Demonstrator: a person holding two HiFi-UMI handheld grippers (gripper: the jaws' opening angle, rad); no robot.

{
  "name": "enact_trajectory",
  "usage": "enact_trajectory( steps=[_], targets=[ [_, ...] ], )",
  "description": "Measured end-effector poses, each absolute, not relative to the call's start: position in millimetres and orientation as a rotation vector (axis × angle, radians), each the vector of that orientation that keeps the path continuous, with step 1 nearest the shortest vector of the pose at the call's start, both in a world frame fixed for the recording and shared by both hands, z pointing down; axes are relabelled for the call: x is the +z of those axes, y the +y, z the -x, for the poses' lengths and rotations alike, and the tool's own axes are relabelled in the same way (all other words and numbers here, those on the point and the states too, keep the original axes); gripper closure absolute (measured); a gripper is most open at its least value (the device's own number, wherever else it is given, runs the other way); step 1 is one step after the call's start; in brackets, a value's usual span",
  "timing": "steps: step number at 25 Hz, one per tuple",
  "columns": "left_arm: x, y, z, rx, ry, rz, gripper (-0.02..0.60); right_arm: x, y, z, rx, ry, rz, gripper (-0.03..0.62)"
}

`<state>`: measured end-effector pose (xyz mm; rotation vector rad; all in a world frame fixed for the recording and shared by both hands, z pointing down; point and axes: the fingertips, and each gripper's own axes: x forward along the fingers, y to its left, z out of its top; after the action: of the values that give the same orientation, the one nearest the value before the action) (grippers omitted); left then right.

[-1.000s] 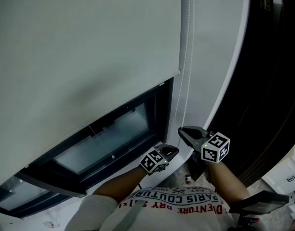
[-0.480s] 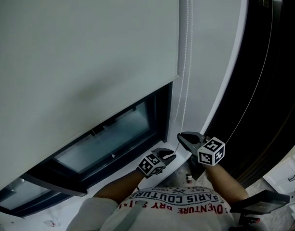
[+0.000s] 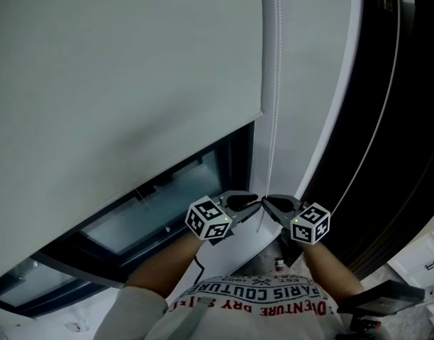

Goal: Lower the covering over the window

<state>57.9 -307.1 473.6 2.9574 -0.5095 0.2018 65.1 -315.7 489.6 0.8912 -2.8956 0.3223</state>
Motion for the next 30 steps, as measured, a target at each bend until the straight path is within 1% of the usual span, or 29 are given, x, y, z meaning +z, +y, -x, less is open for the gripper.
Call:
enact_trajectory(
  steps=[8, 12, 15, 20, 21, 27, 30],
  targets=[
    [352, -331, -70, 0.002, -0.563, -3.062, 0.495, 487, -309, -67, 0.328, -2.906, -0.891, 0.588],
    [306, -334, -78, -0.106, -0.555, -3.088, 0.495, 487, -304, -68, 0.325, -2.898, -0.887, 0.588],
    [282, -336, -83, -0.131, -0.568, -3.111, 0.495, 487, -303, -69, 0.319, -2.894, -0.882, 0.588],
    [273, -342, -88, -0.091, -0.654, -3.075, 0.509, 488, -300, -66, 0.316, -2.889, -0.876, 0.588],
    [274, -342, -87, -0.089, -0.669, -3.058, 0.549, 488, -299, -65, 0.314, -2.889, -0.874, 0.588],
    [273, -338, -80, -0.119, -0.713, -3.049, 0.561, 487, -297, -64, 0.317, -2.892, -0.871, 0.588],
    [285, -336, -81, -0.055, -0.723, -3.062, 0.563, 500, -294, -59, 0.334, -2.853, -0.844, 0.588]
  ],
)
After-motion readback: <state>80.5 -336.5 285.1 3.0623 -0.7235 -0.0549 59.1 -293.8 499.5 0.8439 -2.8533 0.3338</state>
